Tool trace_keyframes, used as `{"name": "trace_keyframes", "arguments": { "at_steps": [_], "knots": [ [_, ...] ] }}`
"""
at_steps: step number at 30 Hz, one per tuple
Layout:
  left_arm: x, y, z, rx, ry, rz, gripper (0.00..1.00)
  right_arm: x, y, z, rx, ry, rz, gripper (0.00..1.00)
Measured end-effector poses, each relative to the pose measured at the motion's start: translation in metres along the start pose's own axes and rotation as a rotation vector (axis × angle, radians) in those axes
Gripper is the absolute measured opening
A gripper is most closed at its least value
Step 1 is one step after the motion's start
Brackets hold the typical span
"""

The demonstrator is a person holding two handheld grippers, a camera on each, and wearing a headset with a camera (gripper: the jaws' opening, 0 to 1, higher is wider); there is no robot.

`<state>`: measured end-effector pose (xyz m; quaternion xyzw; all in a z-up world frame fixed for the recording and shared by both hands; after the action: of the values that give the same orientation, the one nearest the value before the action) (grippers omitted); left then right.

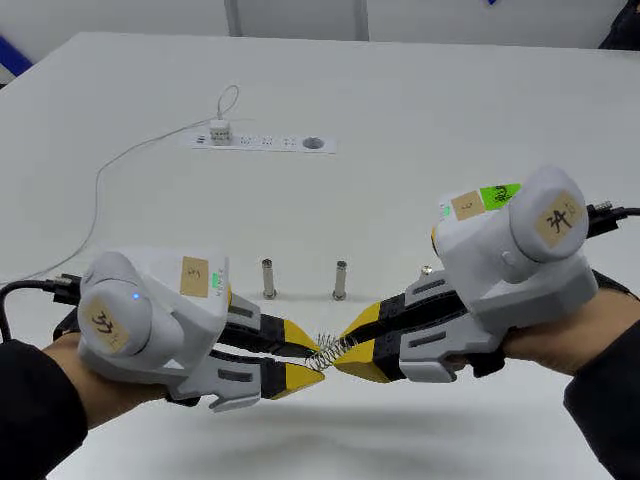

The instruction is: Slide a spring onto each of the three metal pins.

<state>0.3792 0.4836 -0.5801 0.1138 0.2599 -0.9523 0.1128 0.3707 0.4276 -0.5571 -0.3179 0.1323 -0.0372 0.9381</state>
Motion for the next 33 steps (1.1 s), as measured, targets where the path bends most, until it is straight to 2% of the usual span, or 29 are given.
{"name": "trace_keyframes", "arguments": {
  "at_steps": [3, 8, 15, 25, 33],
  "knots": [
    [0.001, 0.001, 0.0, 0.002, -0.004, 0.0, 0.1, 0.0, 0.003, 0.002, -0.044, -0.027, 0.004, 0.13],
    [0.0, 0.002, 0.0, 0.004, -0.01, 0.011, 0.1, 0.003, 0.003, 0.005, -0.066, -0.035, 0.007, 0.12],
    [-0.001, 0.003, 0.001, 0.033, -0.053, 0.032, 0.11, 0.005, -0.001, 0.008, -0.114, -0.039, 0.015, 0.12],
    [-0.004, -0.002, -0.007, 0.008, -0.094, 0.065, 0.2, 0.019, -0.027, 0.005, -0.22, -0.062, -0.012, 0.12],
    [-0.008, -0.014, -0.016, -0.005, -0.158, 0.107, 0.29, 0.032, -0.057, -0.001, -0.293, -0.048, -0.052, 0.12]
  ]
}}
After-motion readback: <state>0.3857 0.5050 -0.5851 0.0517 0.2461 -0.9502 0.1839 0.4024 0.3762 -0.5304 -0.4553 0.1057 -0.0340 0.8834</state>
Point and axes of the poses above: the centre of the closed fingertips' face, and the gripper's own axes: y roughly forward along the fingers, x roughly to its right, z roughly out of its top, the point moved 4 cm from there along -y, roughly backward along the fingers, and after that the axes turned 15 degrees about z, right-handed, at the moved point
